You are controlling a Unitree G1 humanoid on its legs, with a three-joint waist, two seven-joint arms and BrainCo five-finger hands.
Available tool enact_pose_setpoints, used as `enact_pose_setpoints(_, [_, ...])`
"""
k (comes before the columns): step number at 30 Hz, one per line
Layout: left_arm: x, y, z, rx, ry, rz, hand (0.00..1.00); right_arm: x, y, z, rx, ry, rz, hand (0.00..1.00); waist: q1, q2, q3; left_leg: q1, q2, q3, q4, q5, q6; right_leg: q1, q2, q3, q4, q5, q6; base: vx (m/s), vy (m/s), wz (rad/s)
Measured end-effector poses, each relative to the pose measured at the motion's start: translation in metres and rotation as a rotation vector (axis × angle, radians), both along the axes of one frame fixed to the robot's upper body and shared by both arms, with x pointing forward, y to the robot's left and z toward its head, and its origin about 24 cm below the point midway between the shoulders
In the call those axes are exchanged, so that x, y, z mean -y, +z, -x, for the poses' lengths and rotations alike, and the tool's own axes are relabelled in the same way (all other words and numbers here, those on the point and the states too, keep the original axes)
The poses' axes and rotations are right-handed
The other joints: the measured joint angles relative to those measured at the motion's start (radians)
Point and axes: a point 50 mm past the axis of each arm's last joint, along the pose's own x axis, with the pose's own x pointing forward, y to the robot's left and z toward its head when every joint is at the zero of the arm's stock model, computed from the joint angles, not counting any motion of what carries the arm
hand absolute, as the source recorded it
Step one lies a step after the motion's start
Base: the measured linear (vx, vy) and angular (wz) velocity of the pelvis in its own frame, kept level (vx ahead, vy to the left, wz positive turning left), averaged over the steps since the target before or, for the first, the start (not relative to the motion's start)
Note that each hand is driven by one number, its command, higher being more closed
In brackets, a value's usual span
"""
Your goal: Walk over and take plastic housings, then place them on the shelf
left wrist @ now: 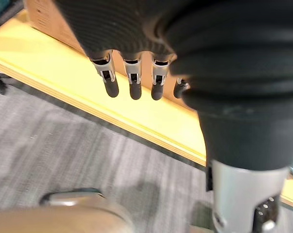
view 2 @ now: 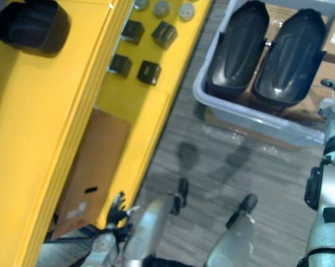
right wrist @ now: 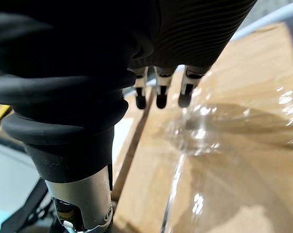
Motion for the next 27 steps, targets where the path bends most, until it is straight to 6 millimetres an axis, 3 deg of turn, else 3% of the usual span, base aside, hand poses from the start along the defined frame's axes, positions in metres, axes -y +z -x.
enact_pose_setpoints(7, [0.004,-0.001,0.001,-0.006,-0.025,0.017,0.00,-0.006,0.014,-0.003,-0.009,-0.052,0.120,0.00,0.042,0.019,-0.014,-0.002,-0.004,0.001,-0.009,0.000,0.000,-0.010,-0.006,0.000,0.007,-0.008,-0.004,0.00,0.000,0.00])
enact_pose_setpoints(14, [0.002,-0.004,0.004,-0.025,-0.003,0.039,0.00,-0.011,0.028,-0.003,0.041,-0.089,0.159,0.00,0.046,0.019,-0.014,-0.015,-0.002,-0.011,0.017,-0.007,-0.006,-0.009,-0.001,-0.002,0.007,-0.009,-0.005,0.00,0.001,0.00])
enact_pose_setpoints(18, [0.000,-0.012,0.012,-0.076,-0.034,0.026,0.00,-0.008,0.021,-0.002,-0.033,-0.123,0.110,0.00,0.051,0.019,-0.014,-0.017,0.004,-0.012,0.024,-0.011,-0.007,-0.009,0.004,-0.002,0.006,-0.010,-0.008,-0.04,0.000,-0.02])
enact_pose_setpoints(19, [0.000,-0.014,0.014,-0.088,-0.037,0.023,0.00,-0.007,0.017,-0.001,-0.066,-0.132,0.087,1.00,0.052,0.019,-0.014,-0.017,0.007,-0.011,0.025,-0.011,-0.007,-0.009,0.006,-0.002,0.005,-0.010,-0.008,-0.03,-0.007,-0.04])
enact_pose_setpoints(27, [0.003,-0.019,0.021,-0.127,-0.019,0.055,0.00,0.001,-0.002,0.004,-0.265,-0.128,0.040,1.00,0.063,0.040,-0.028,-0.017,0.013,-0.009,0.022,-0.010,-0.007,-0.011,0.011,-0.002,0.006,-0.009,-0.006,-0.01,-0.006,-0.01])
